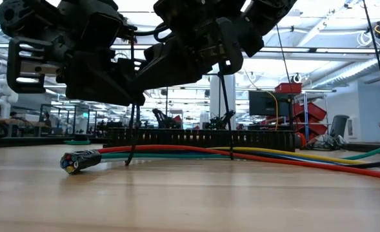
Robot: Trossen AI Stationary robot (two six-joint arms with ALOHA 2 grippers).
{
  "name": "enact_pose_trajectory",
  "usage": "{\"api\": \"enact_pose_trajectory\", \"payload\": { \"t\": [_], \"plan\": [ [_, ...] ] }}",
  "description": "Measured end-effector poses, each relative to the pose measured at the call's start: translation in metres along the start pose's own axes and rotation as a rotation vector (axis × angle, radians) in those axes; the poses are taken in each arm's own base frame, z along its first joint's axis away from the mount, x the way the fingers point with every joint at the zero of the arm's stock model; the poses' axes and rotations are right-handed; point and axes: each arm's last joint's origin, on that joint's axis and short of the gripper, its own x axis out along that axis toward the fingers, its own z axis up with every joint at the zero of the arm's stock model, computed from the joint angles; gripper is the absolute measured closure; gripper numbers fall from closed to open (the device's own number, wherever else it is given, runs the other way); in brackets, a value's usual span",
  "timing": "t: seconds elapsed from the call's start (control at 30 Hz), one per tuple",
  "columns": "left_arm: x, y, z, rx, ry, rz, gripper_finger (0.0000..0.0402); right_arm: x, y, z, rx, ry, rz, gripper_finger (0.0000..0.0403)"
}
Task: Ziptie cables
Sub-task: Wrap the cables together using a zip tie
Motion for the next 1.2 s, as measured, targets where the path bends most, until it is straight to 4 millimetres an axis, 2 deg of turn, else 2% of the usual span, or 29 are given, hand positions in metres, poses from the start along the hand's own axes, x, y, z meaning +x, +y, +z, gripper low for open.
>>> {"api": "enact_pose_trajectory", "payload": {
  "t": [0.17,0.5,0.7,0.83,1.0,1.2],
  "plan": [
    [-0.002,0.005,-0.002,-0.017,-0.017,-0.030,0.0322,0.000,0.000,0.000,0.013,0.003,0.000,0.0403],
    [-0.005,0.012,-0.004,-0.051,-0.043,-0.067,0.0392,-0.001,-0.002,-0.002,0.021,0.010,-0.003,0.0403],
    [-0.005,0.014,-0.008,-0.038,-0.040,-0.094,0.0397,-0.001,-0.002,-0.002,0.034,0.014,-0.024,0.0403],
    [0.004,0.014,-0.015,-0.037,-0.025,-0.103,0.0398,-0.001,0.001,-0.001,0.014,0.036,-0.049,0.0403],
    [0.013,0.013,-0.025,-0.038,-0.018,-0.111,0.0399,-0.009,0.000,0.003,0.000,0.069,-0.106,0.0403],
    [0.016,0.012,-0.029,-0.023,-0.004,-0.125,0.0398,-0.020,-0.004,0.014,-0.020,0.067,-0.200,0.0402]
  ]
}}
